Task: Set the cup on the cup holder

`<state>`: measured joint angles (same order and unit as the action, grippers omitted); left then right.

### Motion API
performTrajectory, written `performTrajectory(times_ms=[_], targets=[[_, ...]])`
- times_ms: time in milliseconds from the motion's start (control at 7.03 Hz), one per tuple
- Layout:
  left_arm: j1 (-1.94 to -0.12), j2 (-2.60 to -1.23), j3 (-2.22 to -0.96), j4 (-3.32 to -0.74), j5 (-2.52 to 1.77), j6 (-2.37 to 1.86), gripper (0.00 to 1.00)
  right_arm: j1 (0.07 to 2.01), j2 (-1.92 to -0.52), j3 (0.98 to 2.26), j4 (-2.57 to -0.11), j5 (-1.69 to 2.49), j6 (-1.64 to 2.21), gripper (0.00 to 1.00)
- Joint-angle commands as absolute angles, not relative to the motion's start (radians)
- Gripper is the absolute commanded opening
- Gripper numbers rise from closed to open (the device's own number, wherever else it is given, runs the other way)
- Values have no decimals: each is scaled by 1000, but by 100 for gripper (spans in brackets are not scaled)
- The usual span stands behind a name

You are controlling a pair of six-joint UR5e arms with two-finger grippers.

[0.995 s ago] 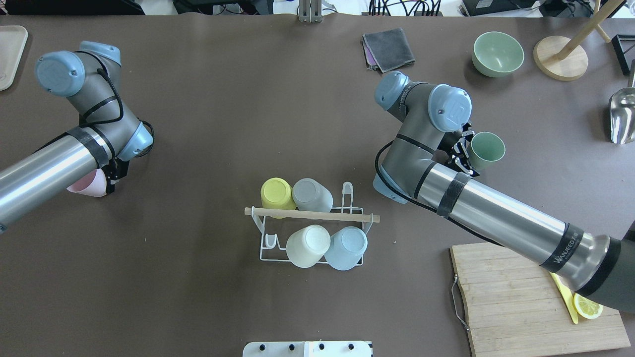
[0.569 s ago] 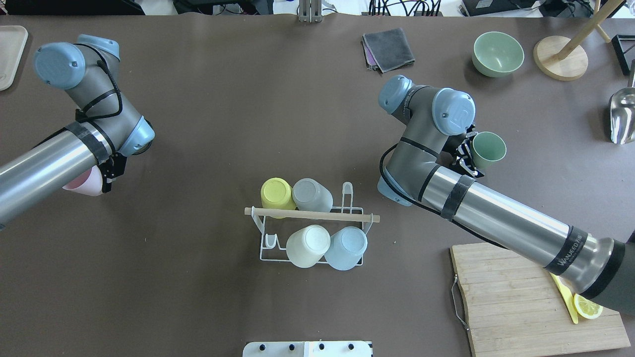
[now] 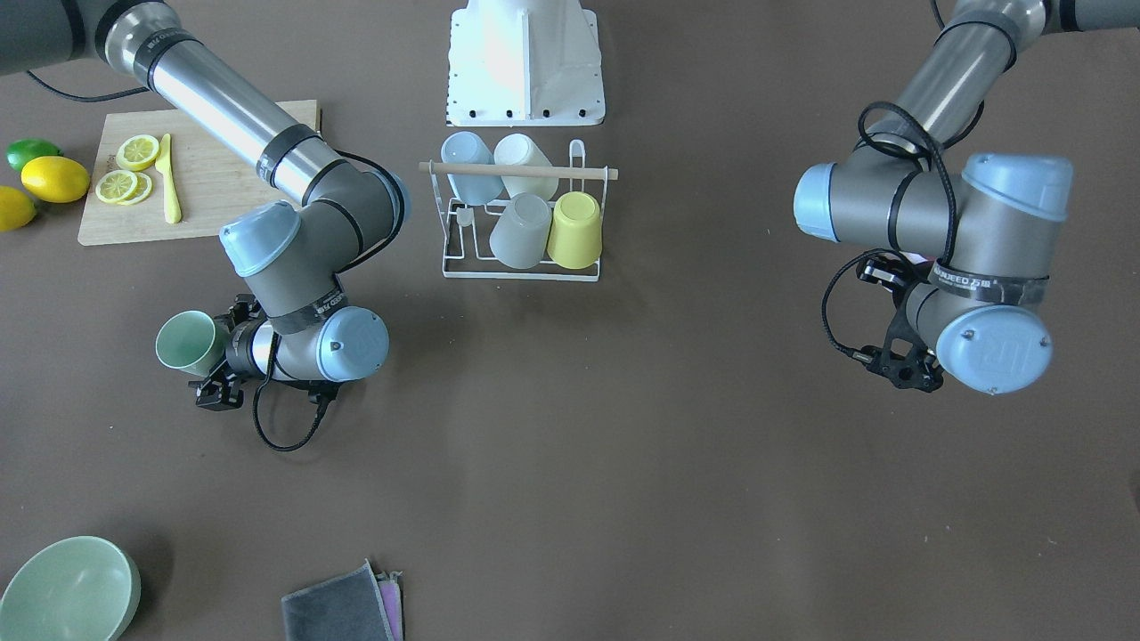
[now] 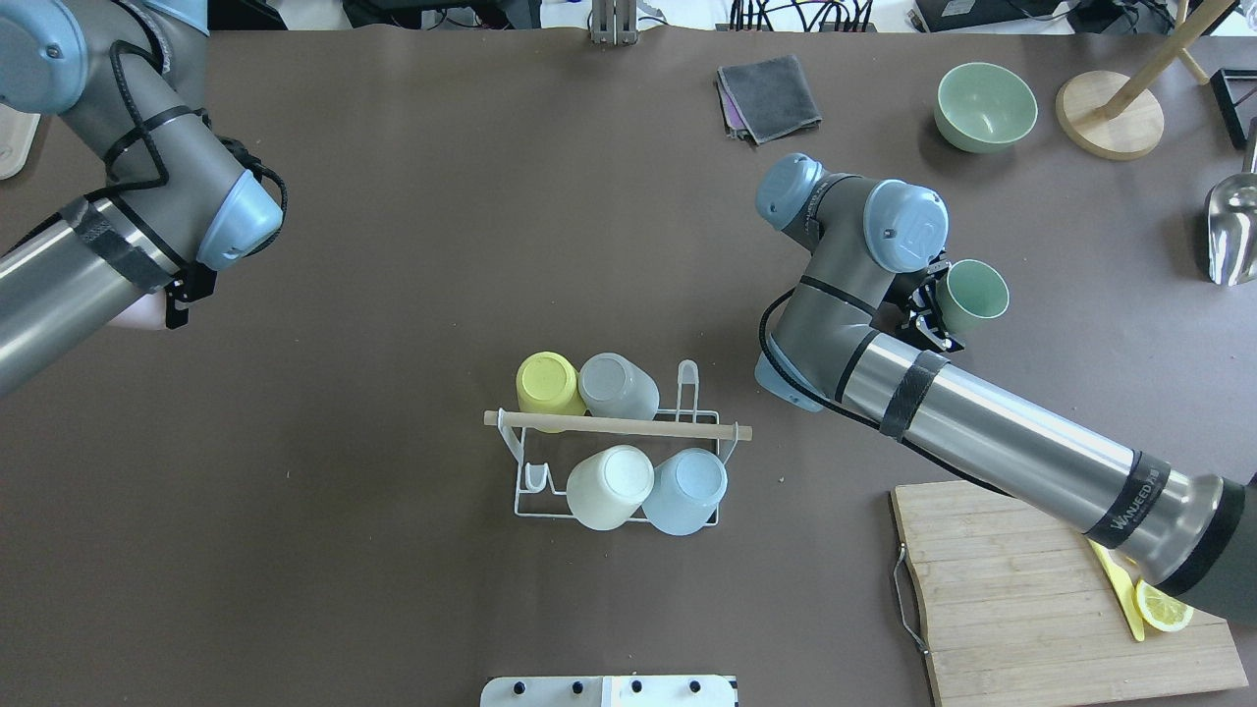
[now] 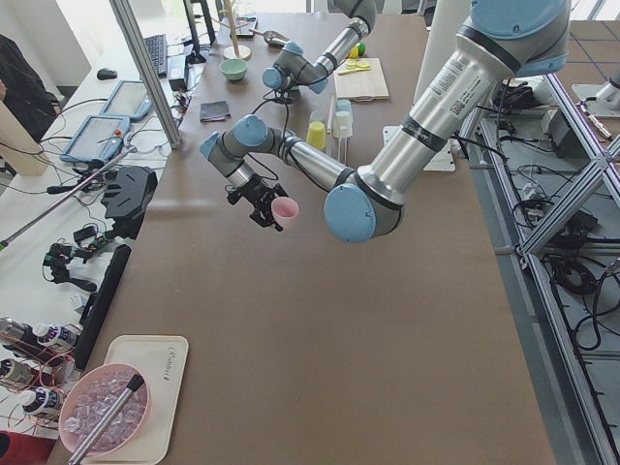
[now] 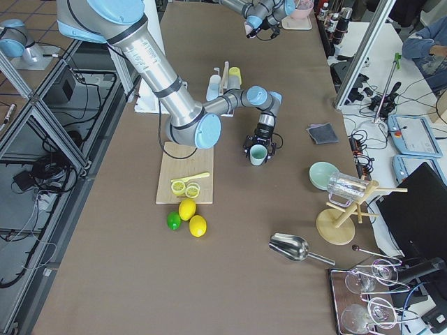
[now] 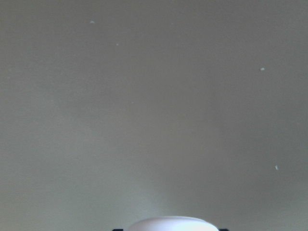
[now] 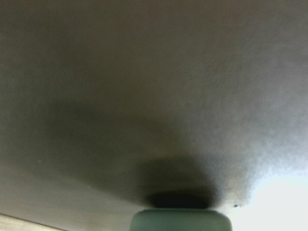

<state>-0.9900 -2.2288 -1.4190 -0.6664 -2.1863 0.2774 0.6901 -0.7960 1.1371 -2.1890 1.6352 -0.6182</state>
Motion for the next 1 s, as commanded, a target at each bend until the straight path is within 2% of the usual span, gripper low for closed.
performTrajectory(times_ms=[0, 569, 711, 853], targets=[[-999, -2198, -1584, -734, -2157, 272, 0, 690, -810, 1153, -2189, 1629, -618, 100], [-970, -2163, -1724, -1137, -2164, -47, 0, 690, -827, 1175, -2189, 1628, -618, 99], [-969, -2163, -1726, -1302, -2158, -107, 0, 690, -839, 1201, -2189, 1620, -621, 60], [-969, -2133, -1724, -1479, -2152, -121, 0, 686, -854, 1218, -2189, 1602, -620, 17]])
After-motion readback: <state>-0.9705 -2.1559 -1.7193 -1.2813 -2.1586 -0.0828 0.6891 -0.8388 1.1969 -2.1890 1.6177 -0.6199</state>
